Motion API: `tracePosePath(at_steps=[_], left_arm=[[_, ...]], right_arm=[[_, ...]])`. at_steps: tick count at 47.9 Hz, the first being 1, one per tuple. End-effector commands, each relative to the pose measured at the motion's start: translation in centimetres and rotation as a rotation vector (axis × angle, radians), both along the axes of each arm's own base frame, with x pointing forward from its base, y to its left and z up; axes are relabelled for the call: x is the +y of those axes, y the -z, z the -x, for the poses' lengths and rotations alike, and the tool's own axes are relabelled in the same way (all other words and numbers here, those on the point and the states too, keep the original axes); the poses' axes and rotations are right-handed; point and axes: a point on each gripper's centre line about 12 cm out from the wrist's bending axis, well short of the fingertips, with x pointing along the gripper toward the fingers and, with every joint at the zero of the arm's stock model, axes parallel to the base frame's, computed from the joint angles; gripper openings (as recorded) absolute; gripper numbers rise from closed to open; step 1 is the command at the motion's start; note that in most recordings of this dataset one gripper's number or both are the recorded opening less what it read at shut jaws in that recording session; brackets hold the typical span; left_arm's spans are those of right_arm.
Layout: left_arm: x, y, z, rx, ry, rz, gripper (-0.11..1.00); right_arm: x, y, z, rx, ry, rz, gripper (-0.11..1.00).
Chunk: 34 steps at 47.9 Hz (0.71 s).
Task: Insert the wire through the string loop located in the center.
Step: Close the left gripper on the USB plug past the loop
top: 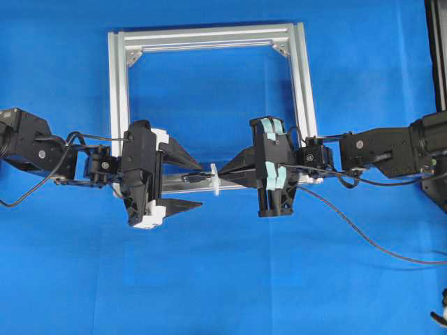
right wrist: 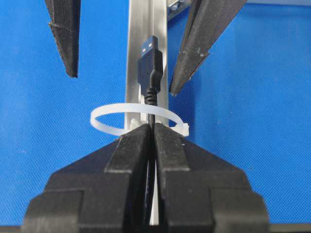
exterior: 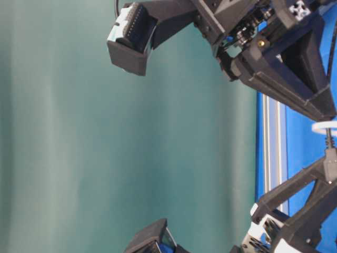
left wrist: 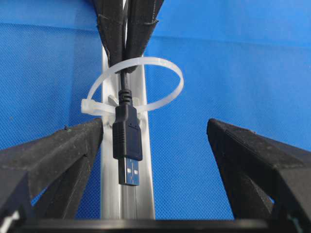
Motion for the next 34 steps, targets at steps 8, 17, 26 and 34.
tracePosePath(at_steps=[8,17,26,34], left_arm=[[-0.04,-1.05,-0.6,-0.037,0.0,0.004,0.91],[-0.06,-1.1,-0.77,-0.04,0.0,0.005,0.91],[-0.06,-1.1,-0.77,-0.04,0.0,0.005,0.91],[-0.06,-1.09,-0.77,-0.038,0.0,0.005,0.91]], right_arm=[[0.09,-0.84,-0.38,-0.029,-0.003,0.001,-0.02],[0.09,-0.9,-0.38,-0.031,-0.003,0.001,-0.02],[0.08,-0.84,-0.38,-0.029,-0.002,0.0,-0.02],[0.08,-0.84,-0.38,-0.029,-0.002,0.0,-0.02]])
